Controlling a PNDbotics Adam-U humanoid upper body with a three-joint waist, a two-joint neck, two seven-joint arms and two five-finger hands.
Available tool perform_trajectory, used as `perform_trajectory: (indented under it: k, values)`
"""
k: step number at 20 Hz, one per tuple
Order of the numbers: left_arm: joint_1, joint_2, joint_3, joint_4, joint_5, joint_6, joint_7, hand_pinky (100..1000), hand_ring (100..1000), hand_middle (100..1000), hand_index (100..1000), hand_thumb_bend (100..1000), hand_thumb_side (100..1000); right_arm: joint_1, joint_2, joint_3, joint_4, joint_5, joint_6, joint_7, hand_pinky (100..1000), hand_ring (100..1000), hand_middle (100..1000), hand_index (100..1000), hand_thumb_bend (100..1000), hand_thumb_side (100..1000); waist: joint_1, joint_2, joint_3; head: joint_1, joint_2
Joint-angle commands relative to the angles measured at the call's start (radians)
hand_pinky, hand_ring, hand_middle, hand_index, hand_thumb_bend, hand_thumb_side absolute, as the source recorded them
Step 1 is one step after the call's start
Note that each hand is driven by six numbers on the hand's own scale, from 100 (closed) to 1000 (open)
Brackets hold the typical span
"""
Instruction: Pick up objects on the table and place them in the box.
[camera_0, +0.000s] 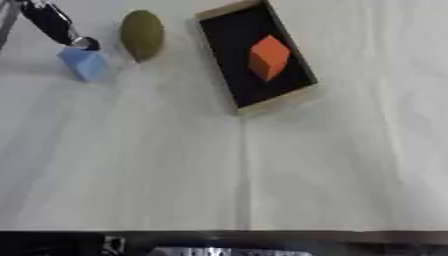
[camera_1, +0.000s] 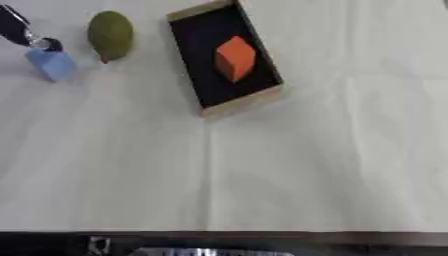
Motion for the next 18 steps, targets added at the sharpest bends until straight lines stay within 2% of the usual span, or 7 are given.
perform_trajectory:
  k: [1, 8, 18]
  values:
    - [-0.01, 0.037, 0.02, 0.025, -0.001, -0.01, -0.019, 934, 902, 863, 933, 568, 100, -0.008, -0.018, -0.008, -0.015, 0.002, 0.003, -0.003, 857, 802, 713, 889, 100, 622, -0.001, -0.02, 0.001, 0.002, -0.001]
    - [-0.013, 0.022, 0.021, 0.076, 0.011, -0.03, -0.045, 934, 903, 874, 931, 499, 100, -0.009, -0.013, -0.007, -0.015, 0.0, 0.003, -0.002, 857, 802, 712, 889, 100, 622, -0.005, -0.017, -0.003, 0.005, -0.004]
    - [-0.05, -0.028, 0.012, 0.159, -0.058, -0.039, -0.031, 938, 910, 879, 916, 498, 100, -0.013, -0.003, -0.004, -0.015, -0.006, 0.008, -0.002, 857, 801, 707, 887, 100, 623, -0.005, -0.011, -0.013, 0.02, -0.008]
